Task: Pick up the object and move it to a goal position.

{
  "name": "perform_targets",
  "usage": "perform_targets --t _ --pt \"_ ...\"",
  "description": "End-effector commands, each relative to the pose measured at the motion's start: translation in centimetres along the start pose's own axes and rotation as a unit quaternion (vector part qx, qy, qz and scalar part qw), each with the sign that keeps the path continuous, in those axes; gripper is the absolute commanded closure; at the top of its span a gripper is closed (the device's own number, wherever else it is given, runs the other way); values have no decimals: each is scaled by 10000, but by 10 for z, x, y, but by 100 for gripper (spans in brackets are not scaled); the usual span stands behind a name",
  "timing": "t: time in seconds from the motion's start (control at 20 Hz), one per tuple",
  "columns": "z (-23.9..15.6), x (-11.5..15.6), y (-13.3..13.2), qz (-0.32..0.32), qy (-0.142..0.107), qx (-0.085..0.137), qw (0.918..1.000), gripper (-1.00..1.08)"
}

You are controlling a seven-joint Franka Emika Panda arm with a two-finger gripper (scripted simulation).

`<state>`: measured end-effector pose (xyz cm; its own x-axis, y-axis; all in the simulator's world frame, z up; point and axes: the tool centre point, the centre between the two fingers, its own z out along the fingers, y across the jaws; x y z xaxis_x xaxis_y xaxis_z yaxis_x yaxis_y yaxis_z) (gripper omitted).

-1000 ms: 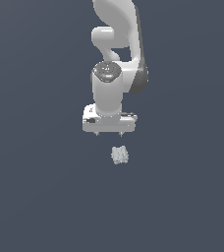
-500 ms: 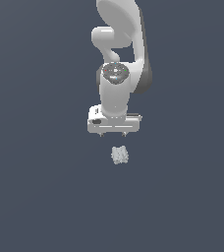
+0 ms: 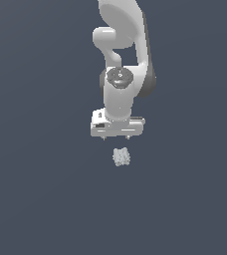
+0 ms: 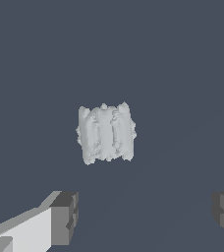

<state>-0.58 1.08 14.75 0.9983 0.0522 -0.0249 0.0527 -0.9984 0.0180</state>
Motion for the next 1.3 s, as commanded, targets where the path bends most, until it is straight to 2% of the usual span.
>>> perform_targets --t 0.0,0.55,1.0,1.25 --pt "7 5 -3 -68 13 10 10000 -92" --pt "49 33 -24 -461 116 75 9988 -92" --pt "58 35 -27 -499 120 82 9986 -92" --pt "79 35 -27 -504 124 83 9986 -92"
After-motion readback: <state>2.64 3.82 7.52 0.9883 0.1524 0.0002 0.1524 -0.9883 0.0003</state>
